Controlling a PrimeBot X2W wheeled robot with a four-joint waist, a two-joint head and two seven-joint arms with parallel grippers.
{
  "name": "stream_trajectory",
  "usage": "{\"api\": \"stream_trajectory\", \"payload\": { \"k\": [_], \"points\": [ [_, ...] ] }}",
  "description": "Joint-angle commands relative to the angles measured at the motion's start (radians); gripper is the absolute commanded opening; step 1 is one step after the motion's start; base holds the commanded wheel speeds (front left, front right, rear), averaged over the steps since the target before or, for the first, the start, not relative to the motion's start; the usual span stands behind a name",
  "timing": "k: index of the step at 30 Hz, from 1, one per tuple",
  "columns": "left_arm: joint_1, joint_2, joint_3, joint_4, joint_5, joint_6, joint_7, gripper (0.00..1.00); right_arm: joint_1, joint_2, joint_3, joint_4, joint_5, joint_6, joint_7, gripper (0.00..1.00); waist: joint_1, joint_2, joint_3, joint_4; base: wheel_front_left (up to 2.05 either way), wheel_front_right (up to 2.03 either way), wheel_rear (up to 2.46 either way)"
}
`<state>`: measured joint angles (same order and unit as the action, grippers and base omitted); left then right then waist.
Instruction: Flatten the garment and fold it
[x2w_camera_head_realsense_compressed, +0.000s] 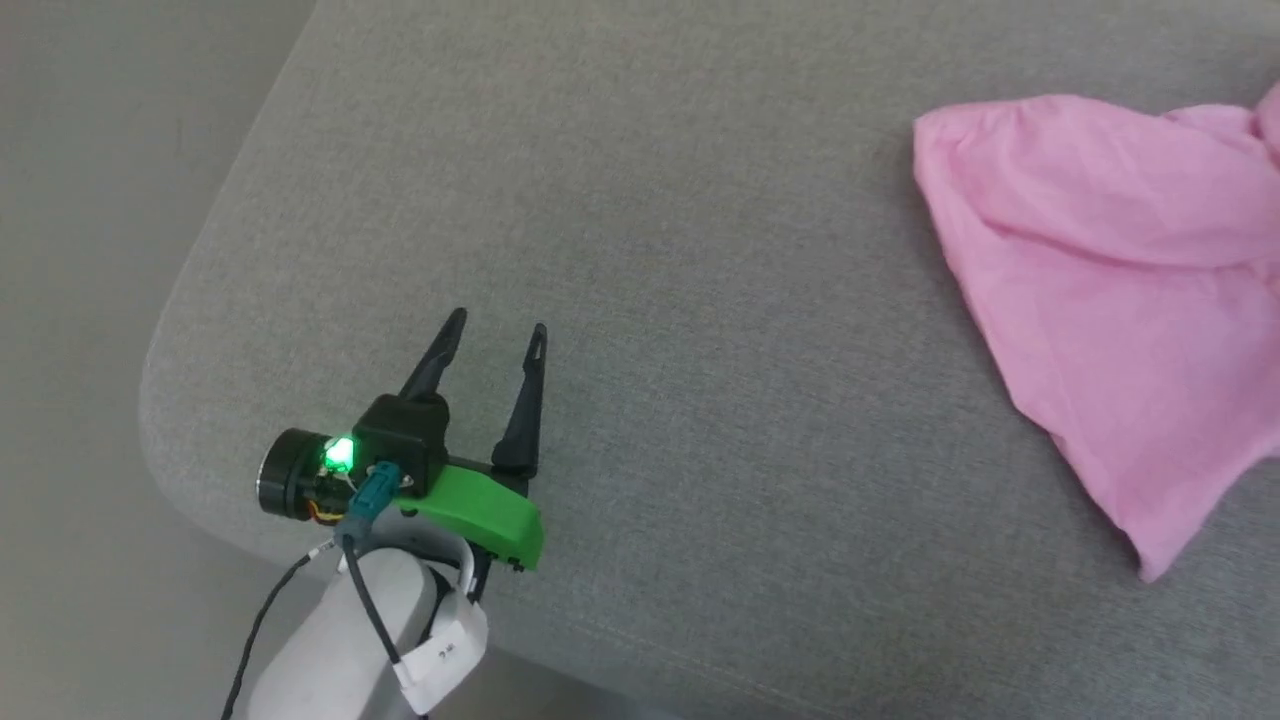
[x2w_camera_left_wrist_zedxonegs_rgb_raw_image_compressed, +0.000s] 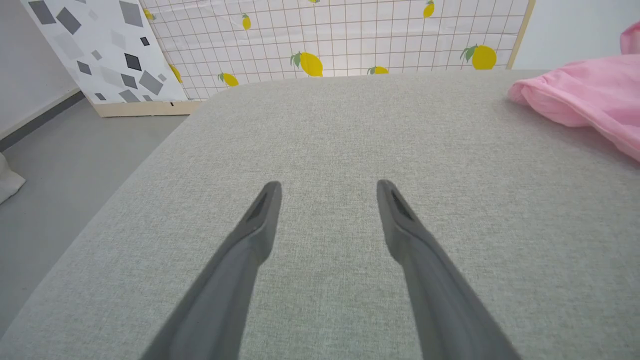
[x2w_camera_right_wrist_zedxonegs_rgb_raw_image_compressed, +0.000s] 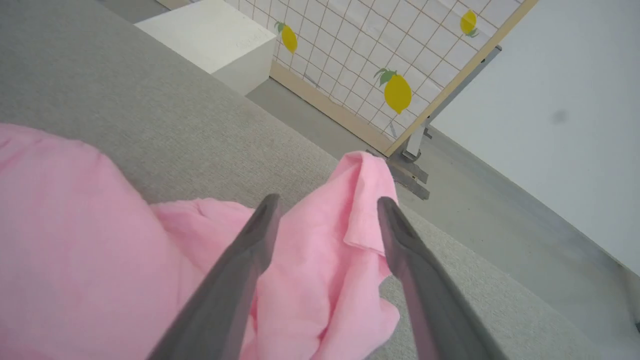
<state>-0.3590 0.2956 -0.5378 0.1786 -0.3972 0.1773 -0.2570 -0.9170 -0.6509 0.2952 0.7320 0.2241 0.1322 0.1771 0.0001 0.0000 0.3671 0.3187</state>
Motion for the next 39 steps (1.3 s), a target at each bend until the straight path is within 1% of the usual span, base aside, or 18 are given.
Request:
{"api": "stream_trajectory", "payload": {
  "k": [1, 8, 11, 14, 19, 23, 28, 30, 32, 36, 39],
  "points": [
    [-0.002, 0.008, 0.008, 0.002, -0.003, -0.002, -0.005, 1.00, 0.016, 0.013, -0.002, 0.005, 0.024, -0.002, -0.026, 1.00, -0.0001, 0.0000, -0.072, -0.066, 0.00, 0.00, 0.00],
    [0.013, 0.025, 0.034, 0.004, -0.042, -0.009, 0.009, 1.00, 0.099, 0.061, -0.011, -0.030, 0.131, -0.002, -0.133, 1.00, -0.0001, 0.0000, -0.171, -0.147, 0.00, 0.00, 0.00],
    [0.019, 0.031, 0.046, 0.001, -0.068, -0.011, 0.028, 1.00, 0.169, 0.077, -0.025, -0.077, 0.167, -0.002, -0.178, 1.00, -0.0001, 0.0000, -0.206, -0.182, 0.00, 0.00, 0.00],
    [0.027, 0.035, 0.056, -0.004, -0.094, -0.013, 0.052, 1.00, 0.249, 0.090, -0.047, -0.134, 0.180, -0.002, -0.225, 1.00, -0.0001, 0.0000, -0.232, -0.213, 0.00, 0.00, 0.00],
    [0.045, 0.044, 0.060, -0.009, -0.139, -0.023, 0.117, 1.00, 0.414, 0.142, -0.123, -0.249, 0.177, -0.002, -0.309, 1.00, -0.0001, 0.0000, -0.261, -0.264, 0.00, 0.00, 0.00],
    [0.059, 0.053, 0.050, -0.008, -0.165, -0.034, 0.171, 1.00, 0.552, 0.205, -0.190, -0.345, 0.137, -0.002, -0.346, 1.00, -0.0001, 0.0000, -0.270, -0.300, 0.00, 0.00, 0.00],
    [0.061, 0.075, 0.021, -0.006, -0.190, -0.063, 0.267, 1.00, 0.730, 0.345, -0.319, -0.485, 0.055, -0.002, -0.343, 1.00, -0.0001, 0.0000, -0.254, -0.355, 0.00, 0.00, 0.00],
    [0.045, 0.084, 0.008, -0.007, -0.194, -0.077, 0.305, 1.00, 0.785, 0.391, -0.346, -0.544, 0.004, -0.002, -0.333, 1.00, -0.0001, 0.0000, -0.238, -0.374, 0.00, 0.00, 0.00],
    [0.016, 0.089, -0.001, -0.008, -0.195, -0.088, 0.341, 1.00, 0.827, 0.434, -0.376, -0.607, -0.045, -0.002, -0.334, 1.00, -0.0001, 0.0000, -0.217, -0.392, 0.00, 0.00, 0.00],
    [-0.077, 0.087, -0.005, 0.003, -0.210, -0.110, 0.417, 1.00, 0.876, 0.519, -0.447, -0.704, -0.107, -0.002, -0.338, 1.00, -0.0001, 0.0000, -0.164, -0.432, 0.00, 0.00, 0.00],
    [-0.171, 0.085, -0.008, 0.029, -0.237, -0.147, 0.496, 1.00, 0.883, 0.547, -0.446, -0.744, -0.133, -0.002, -0.333, 1.00, -0.0001, 0.0000, -0.117, -0.467, 0.00, 0.00, 0.00]
  ]
}}
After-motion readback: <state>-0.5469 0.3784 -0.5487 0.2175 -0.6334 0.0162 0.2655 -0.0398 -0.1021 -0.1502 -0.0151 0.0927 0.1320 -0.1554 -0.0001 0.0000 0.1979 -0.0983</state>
